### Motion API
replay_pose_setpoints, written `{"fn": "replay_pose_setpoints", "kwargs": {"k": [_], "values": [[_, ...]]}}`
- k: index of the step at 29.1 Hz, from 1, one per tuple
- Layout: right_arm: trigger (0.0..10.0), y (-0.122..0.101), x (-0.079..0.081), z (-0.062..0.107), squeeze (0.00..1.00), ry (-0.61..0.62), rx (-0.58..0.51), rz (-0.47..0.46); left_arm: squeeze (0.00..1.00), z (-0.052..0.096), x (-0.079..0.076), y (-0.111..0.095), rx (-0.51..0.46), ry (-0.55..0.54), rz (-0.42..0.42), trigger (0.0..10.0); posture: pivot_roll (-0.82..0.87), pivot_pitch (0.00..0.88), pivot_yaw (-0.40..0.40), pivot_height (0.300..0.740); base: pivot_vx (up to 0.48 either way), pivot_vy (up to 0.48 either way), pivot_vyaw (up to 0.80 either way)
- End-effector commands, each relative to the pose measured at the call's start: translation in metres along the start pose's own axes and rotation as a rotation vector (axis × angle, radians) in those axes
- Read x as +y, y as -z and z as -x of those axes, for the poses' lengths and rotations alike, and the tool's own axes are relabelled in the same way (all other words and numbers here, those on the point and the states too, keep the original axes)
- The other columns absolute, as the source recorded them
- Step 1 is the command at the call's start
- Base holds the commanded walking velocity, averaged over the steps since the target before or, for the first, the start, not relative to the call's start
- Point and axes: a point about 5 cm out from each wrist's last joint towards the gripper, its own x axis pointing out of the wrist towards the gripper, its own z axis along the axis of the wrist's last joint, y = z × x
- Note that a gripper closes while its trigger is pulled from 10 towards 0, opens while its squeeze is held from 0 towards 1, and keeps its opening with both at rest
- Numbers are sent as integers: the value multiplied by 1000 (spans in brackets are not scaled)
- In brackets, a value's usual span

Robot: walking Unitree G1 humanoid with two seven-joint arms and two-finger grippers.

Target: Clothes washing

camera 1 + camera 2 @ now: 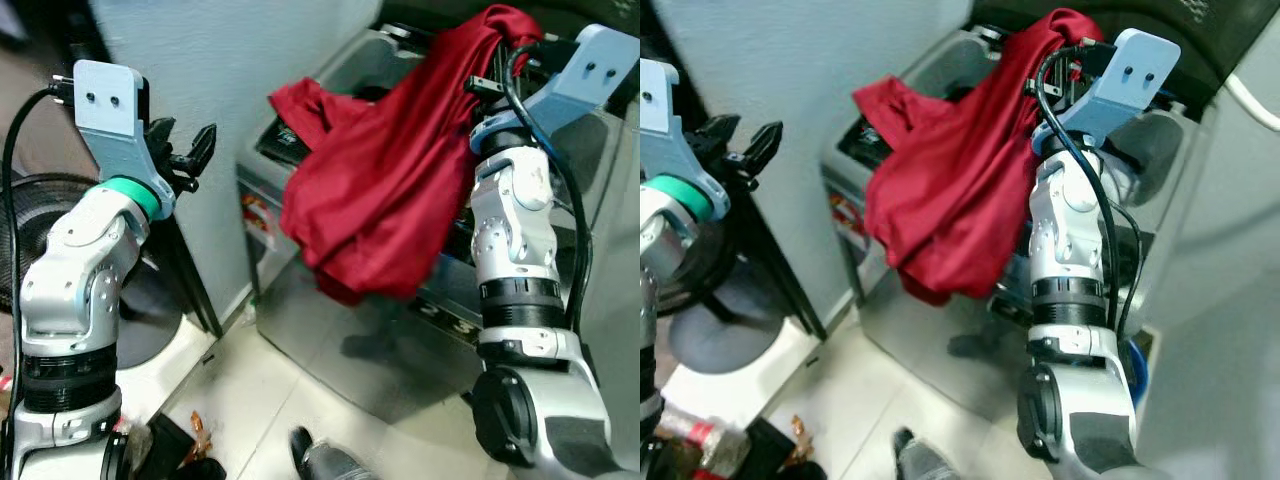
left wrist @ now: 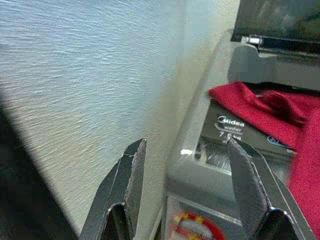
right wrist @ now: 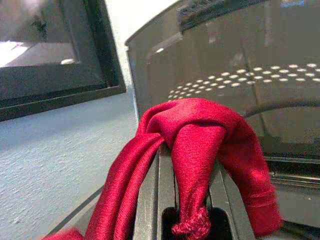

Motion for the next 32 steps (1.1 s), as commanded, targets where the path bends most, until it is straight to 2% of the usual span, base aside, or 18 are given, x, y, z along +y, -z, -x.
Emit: {"fn": "replay_pose_setpoints", "kwargs": {"k": [1,14,32], "values": [[10000,-6,3,-1,0,-19,-31,-9,0,1,-2,1,-3,8,1,10000,93,117,5,740,0,0,-800],[10000,-8,11,-1,0,-53,-37,-23,0,0,-3,2,-6,7,9,10000,95,103,0,740,0,0,-800],[10000,-7,9,-1,0,-43,-28,-25,0,-1,-4,1,-11,-3,10,10000,95,105,-1,740,0,0,-800]]}}
